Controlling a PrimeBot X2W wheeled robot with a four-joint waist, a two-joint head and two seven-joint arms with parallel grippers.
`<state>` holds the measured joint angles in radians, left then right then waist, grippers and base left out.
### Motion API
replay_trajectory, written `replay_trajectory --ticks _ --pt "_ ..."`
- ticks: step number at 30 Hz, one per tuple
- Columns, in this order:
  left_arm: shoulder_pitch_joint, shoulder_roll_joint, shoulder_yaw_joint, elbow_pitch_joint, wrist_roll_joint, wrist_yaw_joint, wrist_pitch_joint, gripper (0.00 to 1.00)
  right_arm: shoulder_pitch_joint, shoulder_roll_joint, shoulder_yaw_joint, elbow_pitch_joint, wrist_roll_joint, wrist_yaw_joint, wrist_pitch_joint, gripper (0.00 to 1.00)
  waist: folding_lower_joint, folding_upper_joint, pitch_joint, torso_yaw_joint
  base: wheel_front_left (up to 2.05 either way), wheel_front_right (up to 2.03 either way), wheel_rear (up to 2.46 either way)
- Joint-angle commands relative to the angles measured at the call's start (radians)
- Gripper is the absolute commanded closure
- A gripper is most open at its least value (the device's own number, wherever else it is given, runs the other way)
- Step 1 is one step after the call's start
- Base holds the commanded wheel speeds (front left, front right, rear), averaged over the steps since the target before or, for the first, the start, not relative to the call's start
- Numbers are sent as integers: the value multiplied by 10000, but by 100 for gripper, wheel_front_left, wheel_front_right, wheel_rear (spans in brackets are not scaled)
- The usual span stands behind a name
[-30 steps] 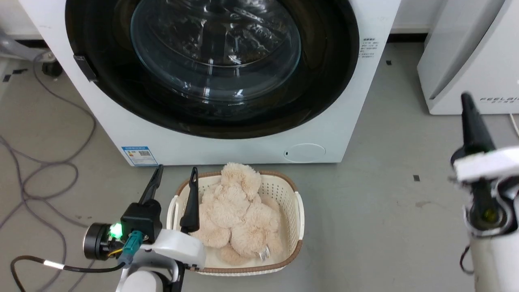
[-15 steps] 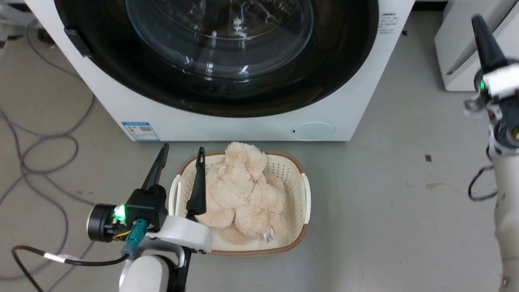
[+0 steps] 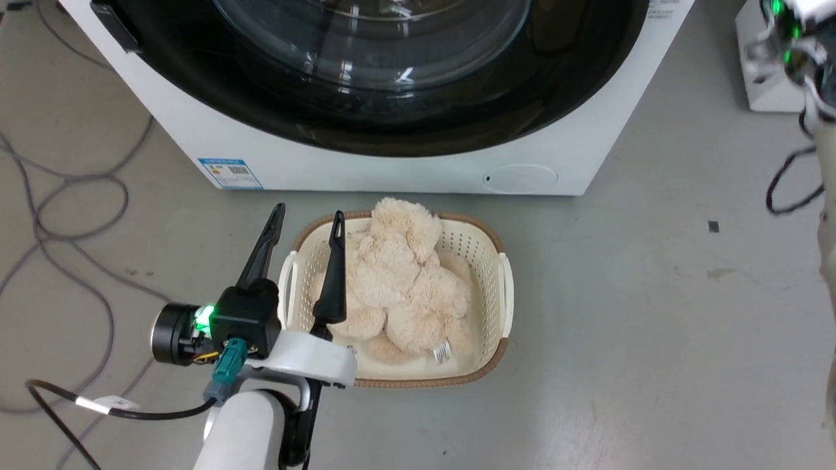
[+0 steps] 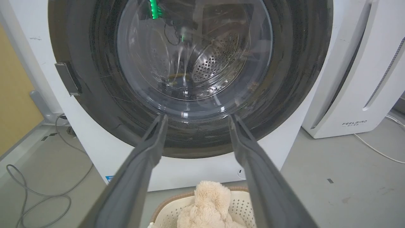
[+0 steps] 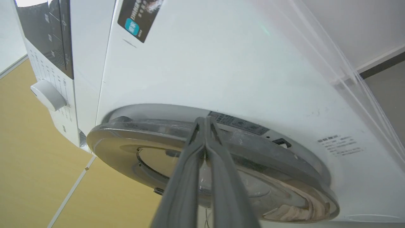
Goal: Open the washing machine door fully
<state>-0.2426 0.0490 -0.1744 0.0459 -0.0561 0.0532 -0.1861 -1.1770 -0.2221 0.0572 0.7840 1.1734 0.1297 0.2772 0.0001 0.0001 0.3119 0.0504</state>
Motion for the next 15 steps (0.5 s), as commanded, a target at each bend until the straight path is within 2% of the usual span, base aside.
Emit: replay_trajectory --ticks 1,15 --pt "-204 11 -39 1 -46 63 -90 0 -434 -22 103 225 244 8 102 100 -1 -1 96 17 0 0 0" --pt "-857 12 -454 70 -170 259 -382 0 -2855 63 1699 1858 625 9 1233 100 -1 -1 963 108 0 0 0"
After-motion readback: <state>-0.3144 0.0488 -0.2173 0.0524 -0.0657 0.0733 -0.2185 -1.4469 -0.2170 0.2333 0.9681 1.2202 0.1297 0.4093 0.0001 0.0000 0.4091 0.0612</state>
